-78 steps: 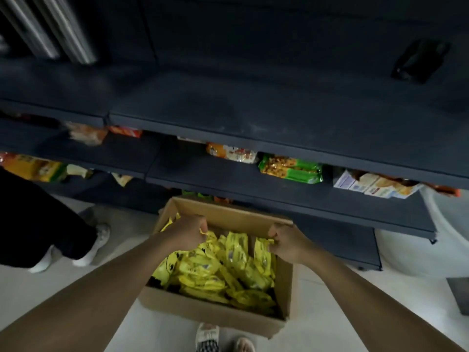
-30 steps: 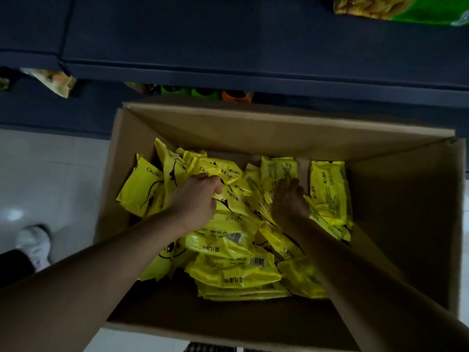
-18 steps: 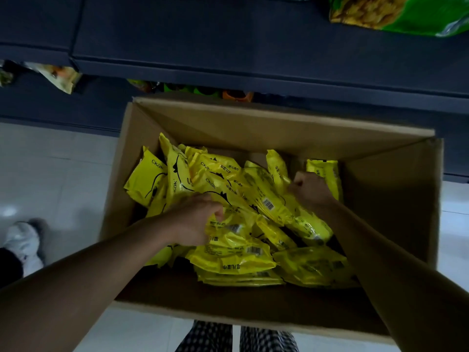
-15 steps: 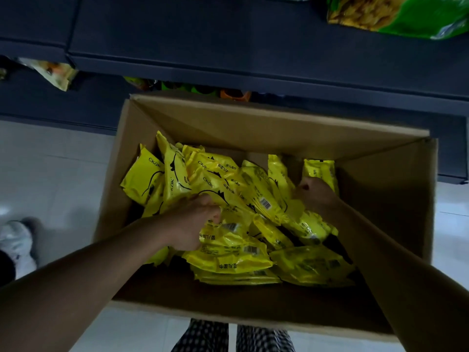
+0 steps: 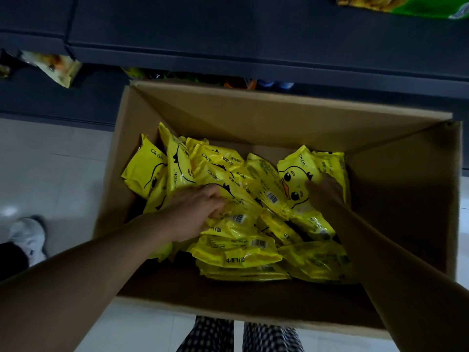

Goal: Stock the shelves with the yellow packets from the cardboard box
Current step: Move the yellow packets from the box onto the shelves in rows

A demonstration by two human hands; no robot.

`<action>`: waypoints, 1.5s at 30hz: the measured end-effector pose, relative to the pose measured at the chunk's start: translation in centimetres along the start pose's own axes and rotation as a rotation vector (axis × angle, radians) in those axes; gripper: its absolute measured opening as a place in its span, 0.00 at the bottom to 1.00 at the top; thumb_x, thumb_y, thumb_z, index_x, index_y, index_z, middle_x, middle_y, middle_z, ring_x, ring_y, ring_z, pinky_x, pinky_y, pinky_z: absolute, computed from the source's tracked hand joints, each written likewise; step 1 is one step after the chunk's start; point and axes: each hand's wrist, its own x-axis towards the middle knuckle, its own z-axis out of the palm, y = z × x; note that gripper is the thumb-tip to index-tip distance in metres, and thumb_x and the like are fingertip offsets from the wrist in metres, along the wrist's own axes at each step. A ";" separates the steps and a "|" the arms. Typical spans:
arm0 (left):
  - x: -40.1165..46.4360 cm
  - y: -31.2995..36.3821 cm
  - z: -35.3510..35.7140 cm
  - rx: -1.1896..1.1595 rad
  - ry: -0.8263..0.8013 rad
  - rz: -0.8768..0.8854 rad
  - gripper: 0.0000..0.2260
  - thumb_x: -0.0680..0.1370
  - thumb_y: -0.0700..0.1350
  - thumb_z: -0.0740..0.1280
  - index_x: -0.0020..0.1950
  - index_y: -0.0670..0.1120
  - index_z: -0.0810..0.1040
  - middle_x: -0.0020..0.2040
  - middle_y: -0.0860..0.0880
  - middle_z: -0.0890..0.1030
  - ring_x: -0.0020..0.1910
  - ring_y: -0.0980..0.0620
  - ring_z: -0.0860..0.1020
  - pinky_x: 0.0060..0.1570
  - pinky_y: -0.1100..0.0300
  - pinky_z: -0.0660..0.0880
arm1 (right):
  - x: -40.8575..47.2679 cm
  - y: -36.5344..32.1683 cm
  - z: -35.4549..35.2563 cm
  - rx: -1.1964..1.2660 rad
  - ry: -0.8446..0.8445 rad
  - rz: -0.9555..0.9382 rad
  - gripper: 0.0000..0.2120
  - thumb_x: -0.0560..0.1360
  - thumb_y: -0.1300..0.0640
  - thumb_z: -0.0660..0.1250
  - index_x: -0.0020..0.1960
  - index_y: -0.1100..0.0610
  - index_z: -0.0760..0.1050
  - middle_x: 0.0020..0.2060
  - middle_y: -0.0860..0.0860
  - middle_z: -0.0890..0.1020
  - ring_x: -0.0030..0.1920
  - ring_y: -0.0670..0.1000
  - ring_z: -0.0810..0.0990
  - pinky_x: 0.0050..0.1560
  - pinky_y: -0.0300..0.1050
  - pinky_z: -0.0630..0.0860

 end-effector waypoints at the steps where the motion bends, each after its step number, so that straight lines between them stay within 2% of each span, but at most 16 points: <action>1: 0.0 -0.3 0.0 -0.013 0.012 -0.005 0.12 0.71 0.43 0.72 0.44 0.52 0.70 0.56 0.57 0.69 0.50 0.59 0.71 0.46 0.63 0.68 | 0.0 -0.2 -0.1 -0.011 -0.006 0.002 0.23 0.78 0.55 0.61 0.67 0.69 0.66 0.65 0.65 0.70 0.66 0.63 0.69 0.63 0.53 0.68; 5: 0.4 -0.2 -0.9 -0.220 0.028 -0.115 0.17 0.74 0.41 0.69 0.34 0.52 0.63 0.40 0.54 0.74 0.40 0.53 0.73 0.39 0.59 0.70 | -0.6 -0.3 -0.6 -0.042 -0.033 -0.011 0.22 0.78 0.56 0.61 0.67 0.68 0.64 0.65 0.65 0.71 0.65 0.63 0.69 0.60 0.53 0.70; 8: 0.9 0.2 -2.4 -0.536 0.088 -0.236 0.15 0.76 0.40 0.67 0.35 0.51 0.64 0.31 0.52 0.70 0.30 0.54 0.68 0.32 0.60 0.65 | -0.9 0.1 -1.1 -0.009 -0.035 -0.008 0.20 0.77 0.58 0.62 0.65 0.66 0.66 0.62 0.64 0.73 0.60 0.62 0.74 0.56 0.54 0.73; 10: 1.6 0.2 -3.0 -0.630 0.128 -0.285 0.13 0.77 0.38 0.67 0.38 0.50 0.65 0.30 0.52 0.69 0.27 0.55 0.64 0.30 0.62 0.61 | -0.9 0.4 -1.4 -0.006 -0.045 -0.011 0.20 0.77 0.60 0.62 0.67 0.65 0.66 0.62 0.63 0.73 0.61 0.62 0.73 0.58 0.53 0.73; 12: 2.5 0.2 -3.2 -0.698 0.134 -0.344 0.07 0.78 0.36 0.64 0.46 0.47 0.69 0.36 0.48 0.75 0.29 0.55 0.67 0.30 0.63 0.62 | -0.9 0.7 -1.4 0.042 -0.050 0.006 0.21 0.76 0.61 0.64 0.67 0.64 0.66 0.62 0.63 0.73 0.60 0.63 0.74 0.56 0.52 0.73; 14: 3.2 -0.1 -2.9 -0.694 0.118 -0.437 0.10 0.78 0.34 0.63 0.56 0.47 0.72 0.50 0.43 0.79 0.38 0.51 0.75 0.33 0.62 0.68 | -0.6 0.9 -1.1 0.066 -0.059 0.021 0.20 0.75 0.62 0.64 0.66 0.64 0.67 0.60 0.63 0.75 0.58 0.63 0.76 0.52 0.51 0.75; 17: 3.7 -0.3 -2.5 -0.596 0.133 -0.526 0.16 0.78 0.32 0.62 0.63 0.47 0.72 0.62 0.44 0.76 0.56 0.45 0.77 0.51 0.53 0.77 | -0.3 0.6 -0.9 0.013 -0.063 0.066 0.20 0.76 0.63 0.63 0.66 0.65 0.66 0.60 0.63 0.75 0.59 0.62 0.75 0.46 0.46 0.72; 20: 3.6 0.3 -2.7 -0.624 0.175 -0.503 0.14 0.79 0.40 0.64 0.64 0.46 0.71 0.63 0.45 0.75 0.58 0.44 0.76 0.54 0.55 0.75 | 0.1 0.5 -0.6 -0.023 -0.051 0.087 0.20 0.75 0.63 0.63 0.65 0.66 0.66 0.61 0.63 0.74 0.59 0.62 0.75 0.43 0.44 0.69; 23: 2.8 1.5 -2.5 -0.732 0.078 -0.440 0.25 0.75 0.51 0.69 0.68 0.46 0.65 0.62 0.48 0.73 0.56 0.47 0.74 0.49 0.61 0.69 | 0.1 0.5 -0.5 -0.040 -0.049 0.076 0.20 0.75 0.63 0.62 0.66 0.65 0.65 0.62 0.62 0.74 0.60 0.62 0.75 0.43 0.43 0.68; 25: 2.7 1.9 -1.8 -0.663 0.013 -0.461 0.31 0.71 0.50 0.74 0.69 0.45 0.64 0.64 0.47 0.72 0.59 0.49 0.72 0.52 0.61 0.68 | 0.0 0.5 -0.5 -0.045 -0.042 0.063 0.20 0.76 0.63 0.61 0.66 0.64 0.65 0.62 0.62 0.74 0.60 0.61 0.75 0.42 0.43 0.67; 29: 3.7 1.7 -1.0 -0.624 0.038 -0.591 0.30 0.71 0.46 0.75 0.69 0.41 0.68 0.66 0.45 0.73 0.63 0.46 0.73 0.59 0.57 0.70 | 0.1 0.7 -0.6 -0.035 -0.052 0.021 0.20 0.77 0.62 0.62 0.67 0.63 0.64 0.61 0.60 0.74 0.58 0.59 0.76 0.34 0.38 0.65; 33: 3.9 2.4 -1.8 -0.685 0.078 -0.621 0.25 0.71 0.44 0.75 0.66 0.41 0.72 0.63 0.43 0.76 0.61 0.45 0.75 0.60 0.55 0.71 | -0.7 0.7 -1.3 -0.002 -0.067 -0.032 0.20 0.77 0.63 0.61 0.68 0.61 0.64 0.59 0.60 0.75 0.57 0.59 0.76 0.47 0.46 0.74; 37: 1.9 3.5 -4.2 -0.723 0.190 -0.616 0.34 0.72 0.48 0.73 0.74 0.40 0.63 0.71 0.42 0.69 0.68 0.45 0.70 0.58 0.60 0.66 | -2.7 0.3 -3.9 0.050 -0.092 -0.103 0.22 0.76 0.66 0.60 0.70 0.61 0.64 0.60 0.60 0.76 0.58 0.60 0.76 0.44 0.45 0.73; 39: 0.6 4.0 -5.8 -0.675 0.216 -0.609 0.34 0.74 0.53 0.70 0.74 0.40 0.63 0.71 0.41 0.68 0.68 0.44 0.69 0.59 0.59 0.67 | -4.0 -0.1 -6.0 0.048 -0.075 -0.151 0.21 0.76 0.66 0.60 0.69 0.61 0.65 0.58 0.60 0.76 0.55 0.60 0.77 0.42 0.43 0.69; 42: -1.5 5.2 -8.4 -0.604 0.227 -0.597 0.27 0.78 0.53 0.65 0.72 0.40 0.65 0.71 0.42 0.69 0.68 0.44 0.69 0.60 0.58 0.67 | -6.1 -0.6 -9.7 0.094 -0.046 -0.209 0.19 0.77 0.64 0.60 0.67 0.60 0.66 0.53 0.57 0.77 0.44 0.54 0.77 0.35 0.42 0.72; 45: -3.6 6.6 -11.0 -0.590 0.248 -0.592 0.26 0.80 0.50 0.63 0.75 0.40 0.61 0.74 0.42 0.64 0.72 0.44 0.64 0.66 0.56 0.64 | -8.6 -1.1 -13.7 0.093 -0.031 -0.258 0.18 0.79 0.61 0.59 0.68 0.60 0.65 0.49 0.54 0.73 0.34 0.44 0.70 0.26 0.35 0.63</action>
